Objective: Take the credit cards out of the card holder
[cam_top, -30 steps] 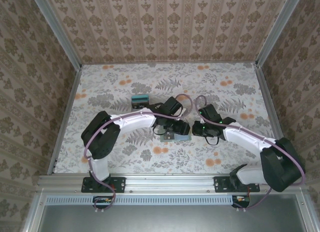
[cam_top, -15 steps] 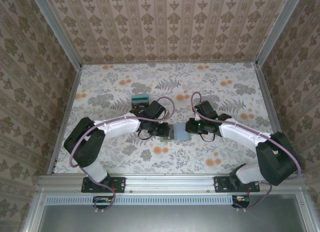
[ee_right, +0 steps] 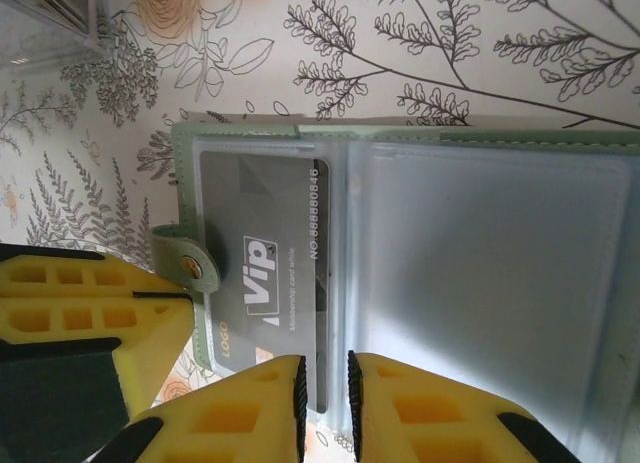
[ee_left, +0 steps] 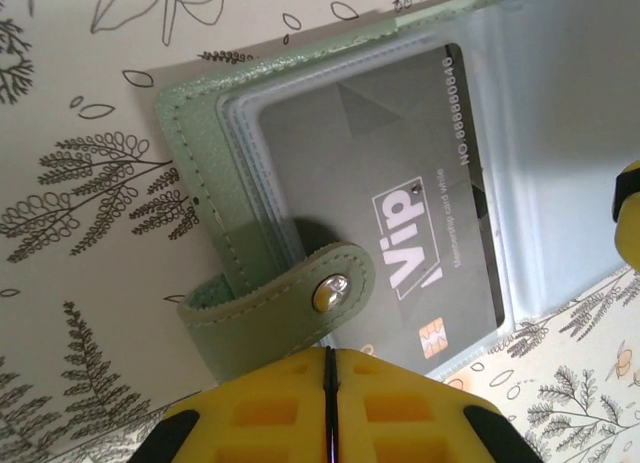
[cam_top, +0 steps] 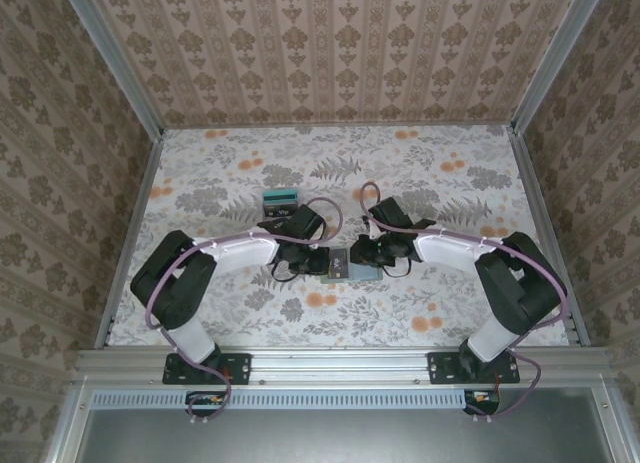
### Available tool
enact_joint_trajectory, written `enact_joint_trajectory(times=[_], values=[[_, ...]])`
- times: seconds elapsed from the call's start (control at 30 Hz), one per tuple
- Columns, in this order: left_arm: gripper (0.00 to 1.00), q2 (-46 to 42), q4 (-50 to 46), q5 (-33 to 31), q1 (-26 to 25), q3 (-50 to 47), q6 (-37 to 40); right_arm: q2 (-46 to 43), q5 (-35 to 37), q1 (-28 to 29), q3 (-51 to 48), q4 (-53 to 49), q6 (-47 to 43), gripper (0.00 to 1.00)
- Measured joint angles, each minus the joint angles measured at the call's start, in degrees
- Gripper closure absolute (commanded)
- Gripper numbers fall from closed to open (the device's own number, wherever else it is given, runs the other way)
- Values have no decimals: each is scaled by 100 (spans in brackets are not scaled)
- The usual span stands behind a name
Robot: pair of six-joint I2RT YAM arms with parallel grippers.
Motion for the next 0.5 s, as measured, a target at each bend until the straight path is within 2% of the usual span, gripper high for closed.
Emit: enact_joint_trajectory(times=[0.5], values=[[91, 109, 92, -2, -15, -11, -127, 546, -157, 103, 212, 44, 101, 80]])
